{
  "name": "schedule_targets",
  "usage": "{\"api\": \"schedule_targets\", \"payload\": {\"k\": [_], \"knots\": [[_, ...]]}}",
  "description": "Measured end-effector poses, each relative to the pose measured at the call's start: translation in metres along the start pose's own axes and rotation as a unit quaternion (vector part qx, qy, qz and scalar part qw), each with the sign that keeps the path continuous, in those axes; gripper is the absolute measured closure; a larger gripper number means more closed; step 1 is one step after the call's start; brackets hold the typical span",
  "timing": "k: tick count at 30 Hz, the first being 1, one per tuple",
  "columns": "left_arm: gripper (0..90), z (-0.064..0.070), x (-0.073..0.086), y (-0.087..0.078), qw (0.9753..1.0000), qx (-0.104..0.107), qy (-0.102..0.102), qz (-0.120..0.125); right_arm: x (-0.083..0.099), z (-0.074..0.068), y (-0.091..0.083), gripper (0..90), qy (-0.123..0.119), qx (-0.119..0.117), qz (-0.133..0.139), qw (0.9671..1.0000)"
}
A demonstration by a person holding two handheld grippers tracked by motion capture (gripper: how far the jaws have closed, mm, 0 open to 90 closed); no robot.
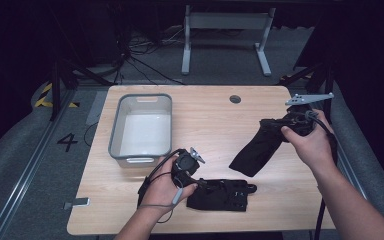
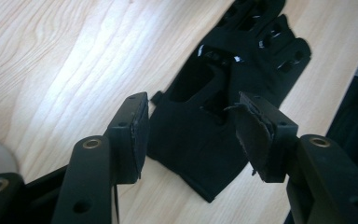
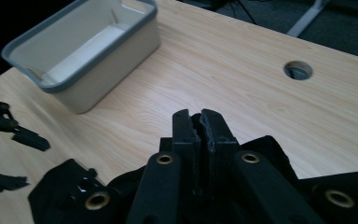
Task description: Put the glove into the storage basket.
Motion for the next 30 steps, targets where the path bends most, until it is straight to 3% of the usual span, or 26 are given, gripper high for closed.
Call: {"api": "schedule_targets", "payload": {"k": [3, 15, 26, 28, 30], "knots": [[45.7, 0.002, -0.001, 0.001, 1.0, 0.0, 0.005, 0.001, -0.004, -0.017, 0.006, 84.9, -0.007, -0.017, 0.003, 0.9998], [45.8, 0.008, -0.004, 0.003, 0.9999, 0.008, 0.011, 0.01, -0.014, -0.062, 0.031, 85.0, -0.014, -0.063, 0.01, 0.9978], [47.3, -0.002, -0.002, 0.011, 0.9999, 0.008, 0.002, 0.009, -0.015, -0.082, 0.042, 84.9, -0.018, -0.089, 0.017, 0.9957], [51.9, -0.003, -0.001, 0.013, 0.9999, 0.008, 0.002, 0.008, -0.016, -0.082, 0.043, 84.9, -0.014, -0.092, 0.02, 0.9955], [65.7, -0.004, 0.0, 0.015, 1.0, 0.002, 0.007, 0.003, -0.016, -0.082, 0.045, 84.9, -0.011, -0.097, 0.022, 0.995]]}}
Point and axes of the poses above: each handheld gripper's, and its own axes: y roughly forward along the jaws, x roughly out of its underside, z roughly to its right, the point moved 9 cm from there along y, roughly forward along the jaws, and after that the axes turned 7 degrees about x, right-handed, at the moved point
